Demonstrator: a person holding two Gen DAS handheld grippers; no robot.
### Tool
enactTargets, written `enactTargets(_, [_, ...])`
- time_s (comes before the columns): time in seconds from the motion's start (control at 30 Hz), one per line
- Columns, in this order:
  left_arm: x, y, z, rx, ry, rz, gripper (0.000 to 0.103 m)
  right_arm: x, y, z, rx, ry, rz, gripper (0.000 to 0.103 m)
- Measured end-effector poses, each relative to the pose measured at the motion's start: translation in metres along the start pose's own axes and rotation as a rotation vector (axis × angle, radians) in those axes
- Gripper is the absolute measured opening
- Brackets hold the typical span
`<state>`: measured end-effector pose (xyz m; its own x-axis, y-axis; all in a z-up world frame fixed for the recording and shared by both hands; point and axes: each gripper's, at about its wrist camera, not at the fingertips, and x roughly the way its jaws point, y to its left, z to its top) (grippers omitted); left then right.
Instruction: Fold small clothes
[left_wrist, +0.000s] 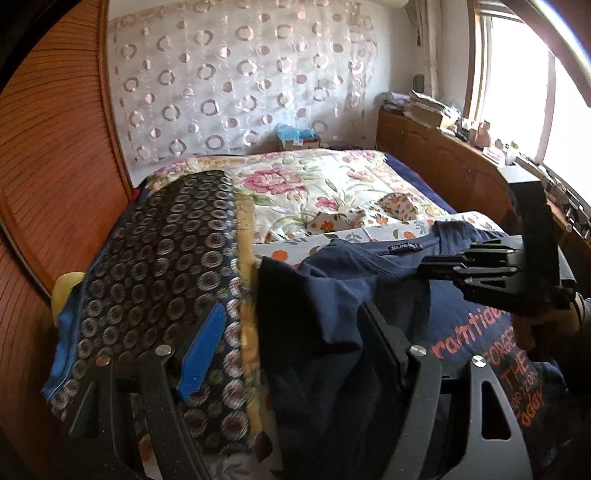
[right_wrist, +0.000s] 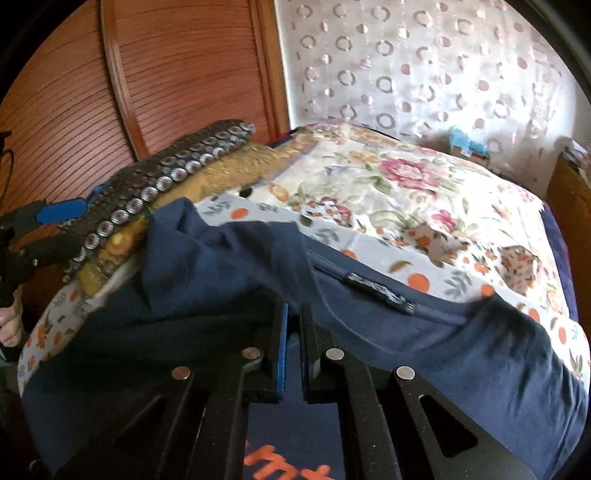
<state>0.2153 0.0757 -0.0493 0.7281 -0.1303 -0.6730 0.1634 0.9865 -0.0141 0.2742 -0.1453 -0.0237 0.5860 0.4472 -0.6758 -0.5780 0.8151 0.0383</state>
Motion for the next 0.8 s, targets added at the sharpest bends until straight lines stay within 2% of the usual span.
enactTargets(0.07, [0.01,-0.003,0.005,0.013,0.023,0.003,0.075,-0.004,-0.006,-0.005,0.002,0.003,-0.024,0.04])
enactTargets(0.13, [0.021,-0.005,0.01,0.019,0.048,-0.003,0.069,-0.01,-0.011,-0.005,0.005,-0.004,-0.043,0.054])
enactTargets(0.23, [0.037,-0.007,0.017,0.026,0.083,0.01,0.062,-0.02,-0.023,-0.013,-0.006,0.003,-0.099,0.054])
enactTargets(0.43, [0.062,-0.014,0.022,0.046,0.141,0.034,0.046,-0.032,-0.044,-0.039,0.024,0.034,-0.141,0.054])
enactTargets(0.53, [0.071,-0.016,0.022,0.071,0.174,0.056,0.018,-0.028,-0.047,-0.043,0.036,0.048,-0.147,0.054])
enactTargets(0.57, [0.071,-0.015,0.023,0.074,0.177,0.06,0.003,-0.025,-0.046,-0.043,0.038,0.055,-0.145,0.054])
enactTargets(0.67, [0.058,-0.01,0.028,0.083,0.144,0.064,0.003,-0.026,-0.04,-0.042,0.036,0.049,-0.142,0.054])
enactTargets(0.8, [0.031,0.014,0.049,0.042,0.069,0.1,0.003,-0.034,-0.04,-0.043,0.045,0.045,-0.132,0.054])
